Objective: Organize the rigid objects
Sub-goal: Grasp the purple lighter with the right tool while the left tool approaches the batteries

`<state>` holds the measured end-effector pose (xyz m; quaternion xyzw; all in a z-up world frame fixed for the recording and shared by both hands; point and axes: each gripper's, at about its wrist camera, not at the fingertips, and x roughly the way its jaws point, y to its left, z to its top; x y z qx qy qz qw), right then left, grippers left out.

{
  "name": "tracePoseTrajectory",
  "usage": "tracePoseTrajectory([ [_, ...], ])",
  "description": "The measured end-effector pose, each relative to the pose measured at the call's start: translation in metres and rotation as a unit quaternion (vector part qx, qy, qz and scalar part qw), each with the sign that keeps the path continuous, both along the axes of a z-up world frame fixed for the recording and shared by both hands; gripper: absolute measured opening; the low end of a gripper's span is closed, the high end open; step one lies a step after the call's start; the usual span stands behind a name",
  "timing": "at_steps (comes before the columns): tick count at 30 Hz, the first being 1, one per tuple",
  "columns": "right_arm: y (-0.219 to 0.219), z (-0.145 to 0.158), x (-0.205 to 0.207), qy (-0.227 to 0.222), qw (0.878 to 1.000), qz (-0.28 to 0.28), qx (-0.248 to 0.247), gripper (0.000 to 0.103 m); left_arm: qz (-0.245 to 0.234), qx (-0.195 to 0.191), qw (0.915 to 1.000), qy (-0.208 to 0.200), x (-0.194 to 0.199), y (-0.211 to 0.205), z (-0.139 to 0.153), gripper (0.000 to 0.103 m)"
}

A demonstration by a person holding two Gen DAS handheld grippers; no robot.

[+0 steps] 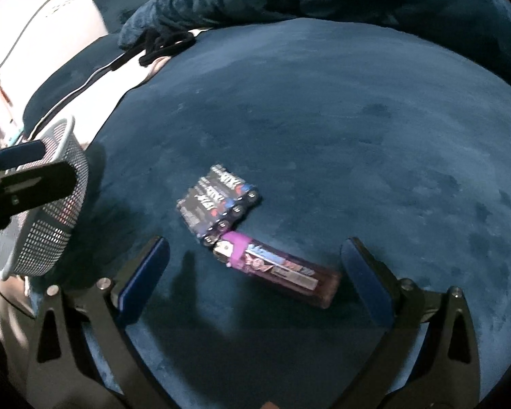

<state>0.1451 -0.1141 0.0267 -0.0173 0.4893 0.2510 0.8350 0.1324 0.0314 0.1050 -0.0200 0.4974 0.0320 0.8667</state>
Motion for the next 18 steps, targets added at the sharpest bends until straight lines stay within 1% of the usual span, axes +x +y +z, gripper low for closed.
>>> tracePoseTrajectory([
  [2,-0.002,-0.001,-0.003,0.010,1.000,0.009,0.008,0.101,0.001,-0.002,1.0000,0.000,0.001,0.000,0.000,0.103],
  [4,-0.005,-0.001,-0.007,0.023,0.999,0.018,0.016,0.097,0.000,-0.003,1.0000,-0.001,0.000,0.000,0.001,0.103],
  [7,-0.008,0.002,-0.018,0.059,0.996,0.051,0.053,0.097,-0.002,-0.001,1.0000,-0.003,-0.003,-0.001,0.003,0.103],
  [8,-0.007,0.004,-0.023,0.066,0.994,0.067,0.063,0.094,-0.001,-0.001,1.0000,-0.003,-0.003,0.000,0.003,0.103],
  [9,-0.006,0.006,-0.026,0.061,0.994,0.072,0.062,0.092,0.000,0.000,1.0000,-0.003,-0.004,0.000,0.003,0.103],
  [12,-0.008,0.009,-0.024,0.038,0.997,0.049,0.045,0.077,0.000,0.000,1.0000,-0.002,-0.003,-0.002,0.003,0.103],
  [13,-0.007,0.008,-0.022,0.036,0.998,0.042,0.039,0.067,-0.001,0.001,1.0000,-0.002,-0.003,-0.002,0.003,0.103],
  [14,-0.006,0.004,-0.019,0.036,0.999,0.032,0.025,0.054,-0.003,0.003,1.0000,-0.001,-0.003,-0.003,0.003,0.103],
  [16,0.000,-0.006,-0.015,0.038,0.999,0.028,-0.007,0.037,-0.006,0.009,0.9999,-0.001,-0.001,-0.006,0.004,0.103],
  [17,0.002,-0.007,-0.015,0.035,0.999,0.029,-0.019,0.030,-0.010,0.011,0.9999,0.001,0.000,-0.007,0.003,0.103],
  [18,0.002,-0.007,-0.018,0.030,0.999,0.033,-0.028,0.027,-0.013,0.012,0.9998,0.003,0.001,-0.009,0.003,0.103],
])
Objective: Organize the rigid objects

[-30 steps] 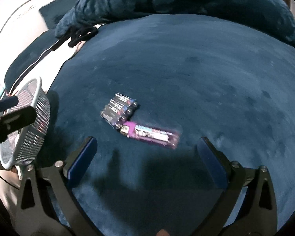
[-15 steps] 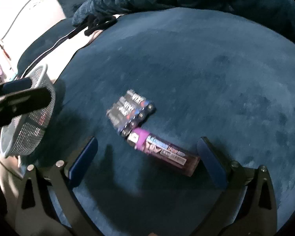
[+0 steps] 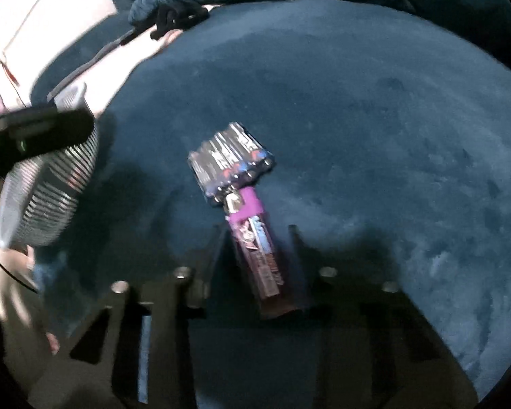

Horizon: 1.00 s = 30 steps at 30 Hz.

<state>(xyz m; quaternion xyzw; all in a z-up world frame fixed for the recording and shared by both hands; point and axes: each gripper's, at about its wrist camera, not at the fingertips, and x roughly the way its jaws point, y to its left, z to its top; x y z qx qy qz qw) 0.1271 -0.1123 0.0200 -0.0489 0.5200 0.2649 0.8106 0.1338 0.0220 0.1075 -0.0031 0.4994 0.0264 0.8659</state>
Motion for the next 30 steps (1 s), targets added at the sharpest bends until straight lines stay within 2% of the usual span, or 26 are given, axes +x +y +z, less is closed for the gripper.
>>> tracePoseTrajectory([
  [1,-0.002,0.001,-0.001,0.003,1.000,0.001,0.002,0.022,-0.004,0.000,1.0000,0.002,0.001,-0.002,-0.001,0.103],
  [3,-0.013,0.005,-0.003,0.002,1.000,-0.016,0.002,0.022,-0.015,0.002,0.9999,0.006,0.003,-0.009,-0.004,0.103],
  [5,-0.032,0.007,-0.005,-0.002,0.998,-0.057,-0.002,0.022,-0.025,0.000,0.9996,0.011,0.007,-0.016,-0.010,0.103],
  [8,-0.053,0.009,-0.007,-0.010,0.994,-0.104,-0.002,0.023,-0.041,-0.016,0.9989,0.018,0.013,-0.029,-0.021,0.102],
  [11,-0.065,0.008,-0.008,-0.004,0.992,-0.123,0.012,0.023,-0.052,-0.022,0.9982,0.019,0.020,-0.041,-0.032,0.102],
  [16,-0.064,0.007,-0.004,0.005,0.992,-0.125,0.022,0.023,-0.066,-0.027,0.9971,0.025,0.032,-0.052,-0.051,0.099],
  [20,-0.067,0.007,-0.004,0.007,0.992,-0.124,0.024,0.023,-0.073,-0.033,0.9961,0.036,0.042,-0.058,-0.068,0.087],
  [24,-0.071,0.006,-0.005,0.009,0.992,-0.125,0.026,0.023,-0.075,-0.039,0.9950,0.052,0.051,-0.060,-0.084,0.084],
  [26,-0.070,0.006,-0.004,0.010,0.992,-0.126,0.026,0.023,-0.082,-0.036,0.9950,0.045,0.050,-0.062,-0.084,0.081],
  [28,-0.069,0.006,-0.004,0.010,0.992,-0.126,0.027,0.023,-0.093,-0.040,0.9941,0.039,0.047,-0.063,-0.084,0.071],
  [29,-0.069,0.006,-0.003,0.011,0.992,-0.126,0.027,0.023,-0.097,-0.039,0.9937,0.039,0.045,-0.064,-0.083,0.059],
  [30,-0.069,0.006,-0.003,0.011,0.992,-0.127,0.027,0.023,-0.101,-0.036,0.9935,0.038,0.041,-0.065,-0.080,0.058],
])
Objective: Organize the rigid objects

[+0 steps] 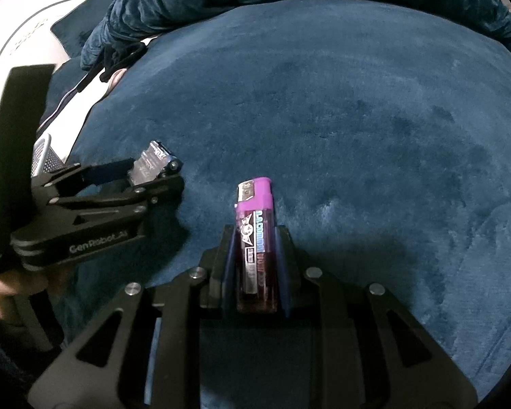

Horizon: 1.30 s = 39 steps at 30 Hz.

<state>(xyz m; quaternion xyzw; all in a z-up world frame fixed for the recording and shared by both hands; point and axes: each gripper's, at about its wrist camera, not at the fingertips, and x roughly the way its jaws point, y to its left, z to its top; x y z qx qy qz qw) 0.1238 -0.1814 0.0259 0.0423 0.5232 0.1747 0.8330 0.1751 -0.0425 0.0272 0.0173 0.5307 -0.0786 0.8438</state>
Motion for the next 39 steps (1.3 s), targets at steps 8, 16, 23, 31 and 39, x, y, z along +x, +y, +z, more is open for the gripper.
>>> tracePoseTrajectory([
  [8,0.001,-0.001,0.001,0.000,1.000,-0.003,0.002,0.023,0.004,-0.005,1.0000,-0.001,-0.026,0.001,0.013,0.058],
  [16,-0.001,-0.005,0.003,0.009,1.000,-0.006,0.006,0.024,0.016,-0.017,0.9997,0.011,-0.016,0.005,-0.002,0.068],
  [23,0.004,-0.005,0.002,-0.003,1.000,-0.001,-0.012,0.024,0.015,-0.018,0.9997,0.009,-0.020,0.008,-0.002,0.058],
  [31,-0.003,0.001,-0.007,-0.016,1.000,-0.024,0.007,0.022,0.015,-0.017,0.9997,-0.002,-0.038,0.015,0.012,0.058],
  [39,0.008,0.011,-0.027,-0.025,0.999,-0.027,0.005,0.022,0.018,-0.024,0.9994,-0.019,-0.068,0.028,0.037,0.057],
])
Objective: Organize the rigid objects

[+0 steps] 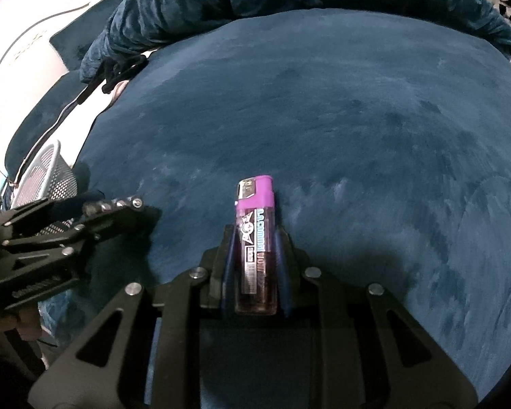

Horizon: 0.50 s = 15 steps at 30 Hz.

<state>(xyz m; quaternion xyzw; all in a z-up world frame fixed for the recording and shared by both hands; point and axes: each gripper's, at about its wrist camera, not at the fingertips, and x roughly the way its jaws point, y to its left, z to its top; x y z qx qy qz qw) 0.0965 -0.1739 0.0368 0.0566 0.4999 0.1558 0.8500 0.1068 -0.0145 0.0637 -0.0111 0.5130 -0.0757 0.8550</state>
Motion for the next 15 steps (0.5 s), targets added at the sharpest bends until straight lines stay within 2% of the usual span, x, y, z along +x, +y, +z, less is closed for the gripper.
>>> tracePoseTrajectory([
  [5,0.010,0.006,-0.019,0.001,1.000,-0.008,0.010,0.022,0.004,-0.008,0.9999,-0.007,-0.021,0.012,0.013,0.054],
  [6,0.012,0.006,-0.023,0.002,1.000,-0.009,0.013,0.022,0.004,-0.008,0.9999,-0.009,-0.026,0.013,0.016,0.035],
  [7,0.014,0.007,-0.029,0.003,1.000,-0.010,0.015,0.022,0.004,-0.009,0.9999,-0.009,-0.029,0.014,0.018,0.023],
  [8,0.016,0.007,-0.032,0.004,1.000,-0.010,0.015,0.022,0.003,-0.010,0.9999,-0.007,-0.032,0.016,0.021,0.019],
  [13,0.026,0.013,-0.049,0.005,1.000,-0.011,0.012,0.022,0.008,-0.019,0.9997,-0.012,-0.045,0.025,0.032,0.019],
  [15,0.027,0.014,-0.056,0.003,1.000,-0.015,0.012,0.022,0.018,-0.024,0.9995,-0.002,-0.046,0.028,0.029,0.026],
])
